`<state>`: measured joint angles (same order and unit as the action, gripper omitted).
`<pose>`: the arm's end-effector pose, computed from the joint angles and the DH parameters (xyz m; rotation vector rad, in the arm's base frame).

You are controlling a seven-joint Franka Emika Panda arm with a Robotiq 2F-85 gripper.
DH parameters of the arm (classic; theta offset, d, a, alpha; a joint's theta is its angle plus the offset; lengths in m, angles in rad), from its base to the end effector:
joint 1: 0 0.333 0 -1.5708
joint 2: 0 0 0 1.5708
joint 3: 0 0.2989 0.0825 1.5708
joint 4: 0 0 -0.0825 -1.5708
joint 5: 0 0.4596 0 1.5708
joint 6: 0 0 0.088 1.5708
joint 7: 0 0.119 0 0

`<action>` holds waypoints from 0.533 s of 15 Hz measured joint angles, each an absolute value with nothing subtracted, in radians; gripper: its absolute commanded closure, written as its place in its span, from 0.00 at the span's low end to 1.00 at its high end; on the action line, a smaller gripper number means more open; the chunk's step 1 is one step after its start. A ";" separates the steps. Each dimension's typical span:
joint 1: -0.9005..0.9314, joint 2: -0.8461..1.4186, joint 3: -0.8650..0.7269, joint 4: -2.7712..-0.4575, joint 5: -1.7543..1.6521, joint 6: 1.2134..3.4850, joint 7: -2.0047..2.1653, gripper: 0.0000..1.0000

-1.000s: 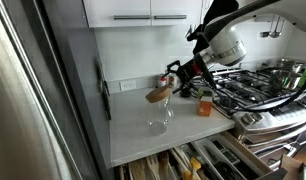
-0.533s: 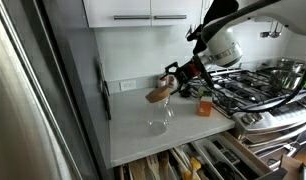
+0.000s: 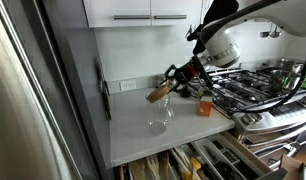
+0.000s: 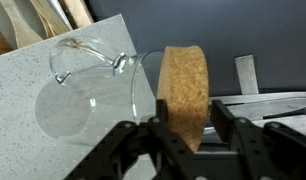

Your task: Remove the lid from the glass jar then put one spatula from the drawer in the jar.

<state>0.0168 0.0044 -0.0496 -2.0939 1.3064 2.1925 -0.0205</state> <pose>0.6393 0.0230 0.3903 -1.9062 0.8075 -0.1229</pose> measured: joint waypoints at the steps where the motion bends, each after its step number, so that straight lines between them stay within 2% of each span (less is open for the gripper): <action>1: 0.016 0.006 -0.050 -2.094 1.306 2.192 -0.020 0.80; 2: 0.015 0.008 -0.050 -2.094 1.307 2.192 -0.020 0.86; 8: 0.013 0.006 -0.049 -2.092 1.339 2.190 -0.054 0.86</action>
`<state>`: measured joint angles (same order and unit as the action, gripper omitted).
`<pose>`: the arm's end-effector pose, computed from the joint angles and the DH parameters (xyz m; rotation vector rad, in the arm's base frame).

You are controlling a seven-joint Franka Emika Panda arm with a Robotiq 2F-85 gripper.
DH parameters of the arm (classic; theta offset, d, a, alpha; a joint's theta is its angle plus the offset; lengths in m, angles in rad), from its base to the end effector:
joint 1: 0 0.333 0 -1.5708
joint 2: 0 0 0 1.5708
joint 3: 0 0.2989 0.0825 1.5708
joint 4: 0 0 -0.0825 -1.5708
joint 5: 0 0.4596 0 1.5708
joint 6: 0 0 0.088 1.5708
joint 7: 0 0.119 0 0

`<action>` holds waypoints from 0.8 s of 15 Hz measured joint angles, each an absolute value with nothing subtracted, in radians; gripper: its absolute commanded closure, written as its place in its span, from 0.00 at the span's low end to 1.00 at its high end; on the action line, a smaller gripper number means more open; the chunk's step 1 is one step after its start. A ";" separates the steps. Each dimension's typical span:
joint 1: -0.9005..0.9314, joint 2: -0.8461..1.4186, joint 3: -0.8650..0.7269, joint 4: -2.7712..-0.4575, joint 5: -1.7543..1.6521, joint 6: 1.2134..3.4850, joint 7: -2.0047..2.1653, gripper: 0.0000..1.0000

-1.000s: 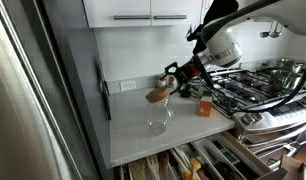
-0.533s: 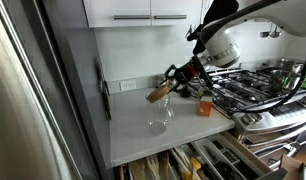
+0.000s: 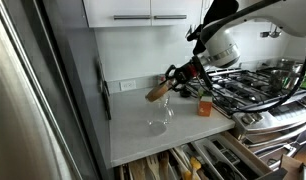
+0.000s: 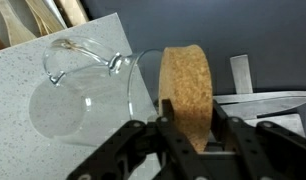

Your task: Remove the lid from the glass jar then put one spatula from the drawer in the jar.

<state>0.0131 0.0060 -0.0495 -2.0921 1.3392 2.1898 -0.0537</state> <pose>0.6405 0.0214 0.3915 -1.8856 0.7909 -0.1425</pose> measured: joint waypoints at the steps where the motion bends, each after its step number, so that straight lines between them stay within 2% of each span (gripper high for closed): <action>1: 0.012 0.001 -0.049 -2.092 1.356 2.190 -0.076 0.86; 12: -0.075 -0.162 -0.081 -2.185 1.401 2.282 -0.331 0.86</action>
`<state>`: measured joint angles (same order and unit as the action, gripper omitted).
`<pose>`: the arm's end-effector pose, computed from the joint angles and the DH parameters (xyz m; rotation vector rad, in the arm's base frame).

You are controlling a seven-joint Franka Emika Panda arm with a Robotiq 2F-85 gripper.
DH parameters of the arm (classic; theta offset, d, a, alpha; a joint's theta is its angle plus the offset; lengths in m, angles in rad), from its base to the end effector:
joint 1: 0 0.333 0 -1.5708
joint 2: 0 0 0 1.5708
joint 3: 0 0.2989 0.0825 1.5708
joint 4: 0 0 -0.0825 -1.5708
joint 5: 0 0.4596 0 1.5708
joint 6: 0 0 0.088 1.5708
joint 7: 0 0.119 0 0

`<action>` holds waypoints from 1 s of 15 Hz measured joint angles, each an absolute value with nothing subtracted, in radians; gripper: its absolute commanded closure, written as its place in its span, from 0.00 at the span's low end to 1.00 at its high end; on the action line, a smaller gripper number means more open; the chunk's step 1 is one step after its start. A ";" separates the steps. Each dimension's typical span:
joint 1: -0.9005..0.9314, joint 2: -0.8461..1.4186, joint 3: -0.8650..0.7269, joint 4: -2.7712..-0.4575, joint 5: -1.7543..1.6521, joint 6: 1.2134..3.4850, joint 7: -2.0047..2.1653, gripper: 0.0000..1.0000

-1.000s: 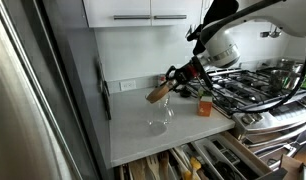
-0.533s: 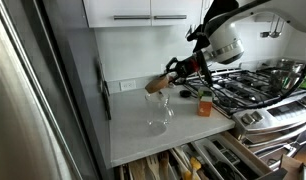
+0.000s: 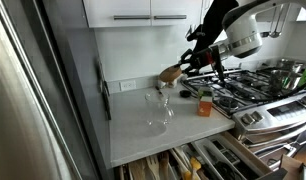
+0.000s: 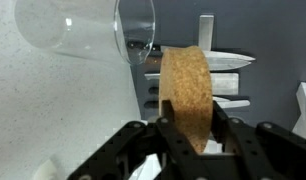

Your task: Remove the lid from the glass jar then put one spatula from the drawer in the jar.

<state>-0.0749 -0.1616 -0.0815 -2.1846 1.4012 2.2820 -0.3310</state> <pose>0.6077 -0.0640 0.4467 -1.8895 0.6938 -0.5413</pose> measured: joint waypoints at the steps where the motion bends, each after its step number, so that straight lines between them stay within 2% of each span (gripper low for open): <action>1: -0.082 -0.162 -0.087 -2.197 1.403 2.295 -0.353 0.86; 7: -0.099 -0.126 -0.098 -2.252 1.401 2.354 -0.406 0.86; 15: -0.089 0.031 -0.077 -2.248 1.396 2.373 -0.365 0.86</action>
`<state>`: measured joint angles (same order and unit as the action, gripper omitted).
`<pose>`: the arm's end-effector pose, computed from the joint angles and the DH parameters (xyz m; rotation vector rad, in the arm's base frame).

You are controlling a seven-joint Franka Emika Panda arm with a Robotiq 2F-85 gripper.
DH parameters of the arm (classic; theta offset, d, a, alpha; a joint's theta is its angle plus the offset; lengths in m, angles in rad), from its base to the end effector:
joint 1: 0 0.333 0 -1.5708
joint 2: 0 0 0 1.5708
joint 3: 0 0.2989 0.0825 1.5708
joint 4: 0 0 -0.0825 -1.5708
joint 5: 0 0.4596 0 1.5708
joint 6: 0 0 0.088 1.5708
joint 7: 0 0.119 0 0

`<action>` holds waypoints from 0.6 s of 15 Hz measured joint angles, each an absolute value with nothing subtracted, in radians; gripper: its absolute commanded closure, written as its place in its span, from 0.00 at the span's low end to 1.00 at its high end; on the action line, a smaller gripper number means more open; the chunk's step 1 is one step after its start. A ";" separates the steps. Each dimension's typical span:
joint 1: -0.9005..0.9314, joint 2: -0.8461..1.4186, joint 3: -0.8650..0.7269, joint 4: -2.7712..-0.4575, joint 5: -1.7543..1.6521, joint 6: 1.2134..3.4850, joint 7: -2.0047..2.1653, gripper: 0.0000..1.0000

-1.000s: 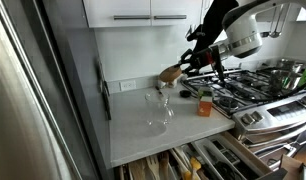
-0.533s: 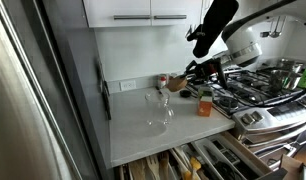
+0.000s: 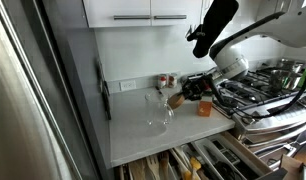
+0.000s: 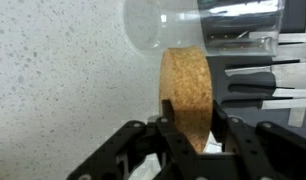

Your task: Remove the lid from the glass jar then put one spatula from the drawer in the jar.

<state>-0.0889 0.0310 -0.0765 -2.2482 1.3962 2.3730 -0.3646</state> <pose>0.5986 -0.0806 0.2948 -2.0003 0.8991 -0.3910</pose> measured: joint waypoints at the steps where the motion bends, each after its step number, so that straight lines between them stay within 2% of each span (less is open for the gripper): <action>1: -0.089 0.046 -0.076 -2.246 1.392 2.381 -0.349 0.86; 7: -0.085 0.122 -0.075 -2.217 1.377 2.452 -0.258 0.86; 8: -0.085 0.132 -0.075 -2.211 1.375 2.457 -0.251 0.36; 9: -0.085 0.139 -0.075 -2.206 1.369 2.460 -0.242 0.35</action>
